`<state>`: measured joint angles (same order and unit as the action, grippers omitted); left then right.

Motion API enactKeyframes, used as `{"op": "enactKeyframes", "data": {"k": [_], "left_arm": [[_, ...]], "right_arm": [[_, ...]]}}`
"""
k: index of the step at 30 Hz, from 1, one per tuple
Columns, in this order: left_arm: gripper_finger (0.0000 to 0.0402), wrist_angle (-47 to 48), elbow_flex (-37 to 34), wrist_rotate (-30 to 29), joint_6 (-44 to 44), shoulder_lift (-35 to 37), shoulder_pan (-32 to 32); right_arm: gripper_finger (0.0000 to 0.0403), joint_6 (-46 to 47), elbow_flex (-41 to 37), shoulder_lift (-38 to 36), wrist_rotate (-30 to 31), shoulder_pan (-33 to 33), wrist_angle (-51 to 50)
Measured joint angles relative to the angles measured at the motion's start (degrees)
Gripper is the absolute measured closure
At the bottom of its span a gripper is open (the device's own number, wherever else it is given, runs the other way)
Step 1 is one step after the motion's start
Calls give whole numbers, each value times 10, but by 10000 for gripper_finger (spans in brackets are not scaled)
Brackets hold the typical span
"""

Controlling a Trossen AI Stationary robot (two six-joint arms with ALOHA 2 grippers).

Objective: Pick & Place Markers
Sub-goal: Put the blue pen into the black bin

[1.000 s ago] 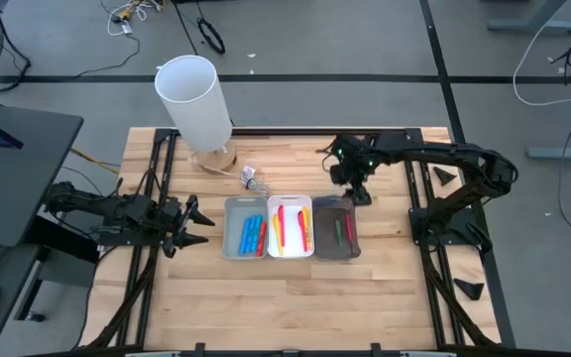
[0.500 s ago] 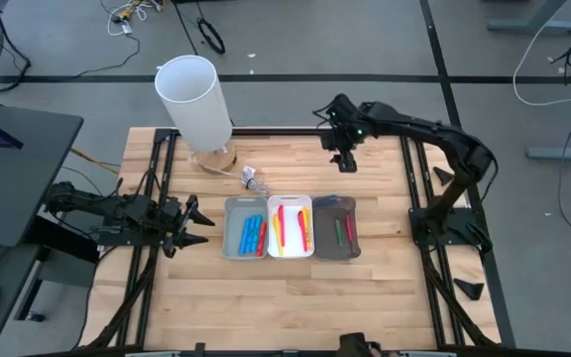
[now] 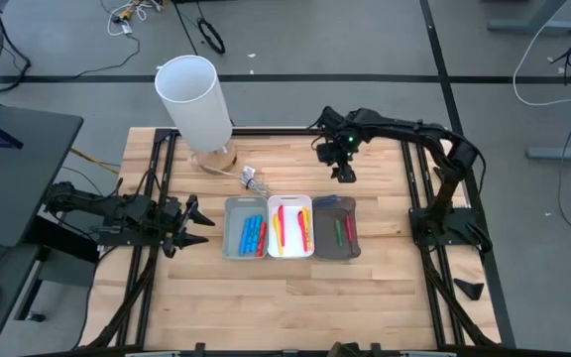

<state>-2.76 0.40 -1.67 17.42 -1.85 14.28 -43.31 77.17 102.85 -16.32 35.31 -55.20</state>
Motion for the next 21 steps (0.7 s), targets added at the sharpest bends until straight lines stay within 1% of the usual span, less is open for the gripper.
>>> {"op": "enactKeyframes", "data": {"k": [7, 21], "left_arm": [[154, 0, 0, 0, 0, 0, 0], [154, 0, 0, 0, 0, 0, 0]], "right_arm": [[179, 8, 0, 36, -2, -31, -2], [179, 2, 0, 84, -3, -61, 3]]}}
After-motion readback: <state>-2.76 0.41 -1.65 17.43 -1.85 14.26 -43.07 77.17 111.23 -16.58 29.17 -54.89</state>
